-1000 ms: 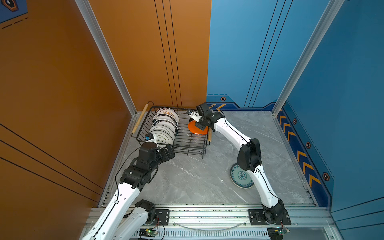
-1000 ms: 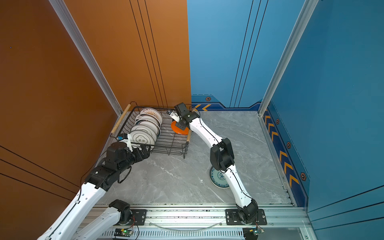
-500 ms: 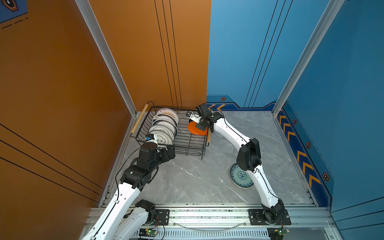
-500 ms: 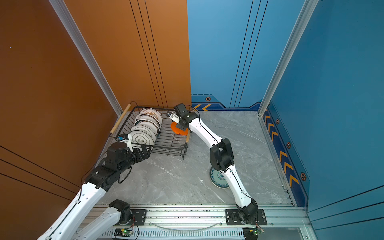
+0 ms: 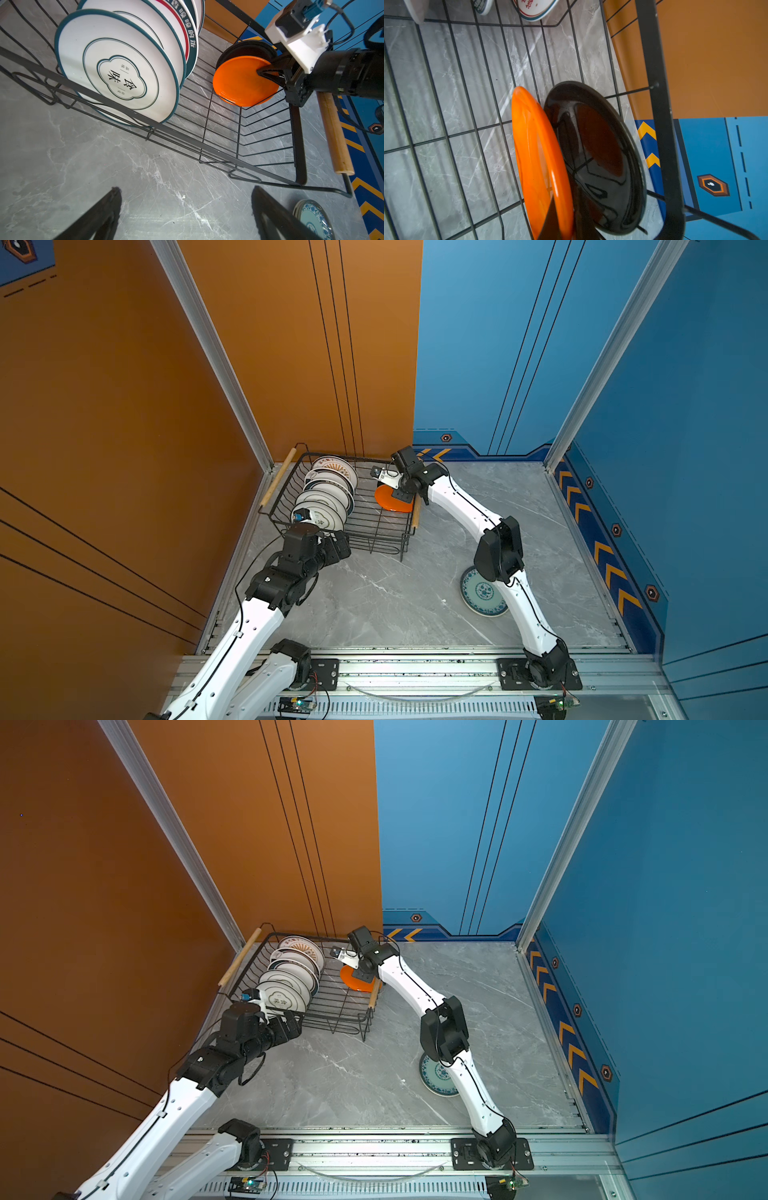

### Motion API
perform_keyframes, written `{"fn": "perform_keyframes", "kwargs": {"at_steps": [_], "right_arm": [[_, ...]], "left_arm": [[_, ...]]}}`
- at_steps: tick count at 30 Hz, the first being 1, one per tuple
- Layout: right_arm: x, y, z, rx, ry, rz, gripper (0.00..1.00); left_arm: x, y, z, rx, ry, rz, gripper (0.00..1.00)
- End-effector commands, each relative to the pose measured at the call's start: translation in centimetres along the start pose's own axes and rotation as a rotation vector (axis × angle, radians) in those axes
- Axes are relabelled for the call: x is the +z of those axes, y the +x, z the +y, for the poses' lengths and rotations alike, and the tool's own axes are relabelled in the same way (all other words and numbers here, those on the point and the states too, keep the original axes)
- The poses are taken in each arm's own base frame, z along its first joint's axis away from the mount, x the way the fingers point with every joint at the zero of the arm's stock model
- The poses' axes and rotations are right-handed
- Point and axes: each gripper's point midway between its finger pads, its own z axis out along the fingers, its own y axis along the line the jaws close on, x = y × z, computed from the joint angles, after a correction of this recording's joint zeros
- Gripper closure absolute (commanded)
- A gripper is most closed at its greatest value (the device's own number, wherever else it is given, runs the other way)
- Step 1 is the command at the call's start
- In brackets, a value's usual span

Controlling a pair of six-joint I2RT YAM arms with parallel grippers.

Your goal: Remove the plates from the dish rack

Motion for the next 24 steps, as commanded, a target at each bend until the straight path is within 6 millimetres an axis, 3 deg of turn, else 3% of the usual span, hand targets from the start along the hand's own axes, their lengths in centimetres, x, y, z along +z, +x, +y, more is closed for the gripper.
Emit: {"fn": "perform_keyframes", "kwargs": {"at_steps": [1,9,16,24], "right_arm": [[1.2,2.4,6.1,-0.044,-0.205,0.083,1.00],[-0.6,1.4,5.9,-0.053,-0.223,0.032,1.00],[-1.7,0.8,4.4,-0.053,-0.169,0.018,1.00],[-3.7,-1.9,1.8,-0.017,-0.055,-0.088,1.00]], "left_arm": [[-1.0,-0.7,0.4,-0.029,-0.010,-0.046,0.02],[-1.2,-0.9,-0.6,-0.033,0.024,-0.025,0.02],[-0.7,-0.9,-0.8,-0.003,0.023,-0.007,0.02],[-0.6,-1.1,-0.5,-0.001,0.003,-0.014,0.02]]}}
